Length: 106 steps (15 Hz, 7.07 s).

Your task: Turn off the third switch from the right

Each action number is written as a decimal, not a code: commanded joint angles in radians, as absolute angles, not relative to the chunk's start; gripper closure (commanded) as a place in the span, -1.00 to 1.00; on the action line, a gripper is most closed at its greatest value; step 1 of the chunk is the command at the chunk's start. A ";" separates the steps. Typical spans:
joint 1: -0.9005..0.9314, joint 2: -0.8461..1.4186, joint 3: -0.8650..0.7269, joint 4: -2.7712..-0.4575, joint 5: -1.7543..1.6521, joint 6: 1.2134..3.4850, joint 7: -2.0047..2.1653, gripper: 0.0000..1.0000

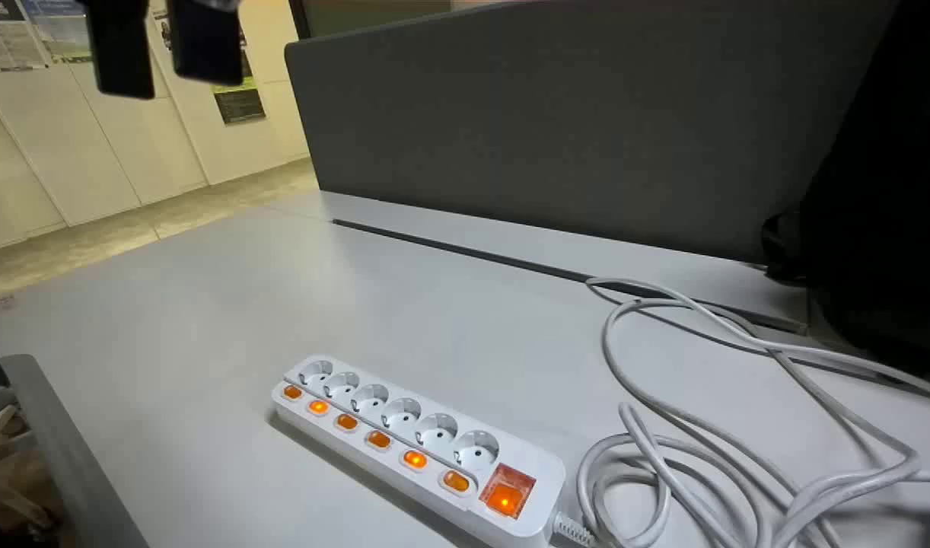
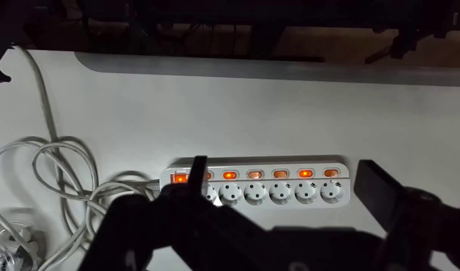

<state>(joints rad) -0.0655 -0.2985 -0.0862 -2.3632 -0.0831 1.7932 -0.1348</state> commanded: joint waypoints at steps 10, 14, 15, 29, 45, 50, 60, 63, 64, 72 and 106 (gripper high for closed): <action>-0.065 -0.298 -0.087 -2.362 -0.083 1.794 -0.135 -1.00; -0.066 -0.281 -0.076 -2.405 -0.105 1.941 -0.099 -1.00; -0.064 -0.279 -0.077 -2.426 -0.101 2.006 -0.105 -1.00; -0.113 -0.133 -0.068 -2.722 -0.116 2.642 0.068 0.26; -0.074 0.242 -0.165 -2.576 -0.184 2.812 0.110 1.00; -0.050 0.281 -0.175 -2.547 -0.174 2.814 0.099 1.00; -0.038 0.326 -0.184 -2.548 -0.154 2.811 0.097 1.00; -0.042 0.331 -0.180 -2.547 -0.143 2.809 0.094 1.00; -0.046 0.330 -0.175 -2.547 -0.134 2.807 0.089 1.00; -0.078 0.346 -0.146 -2.531 -0.046 2.778 0.067 1.00; -0.063 0.268 -0.159 -2.561 -0.061 2.827 0.046 1.00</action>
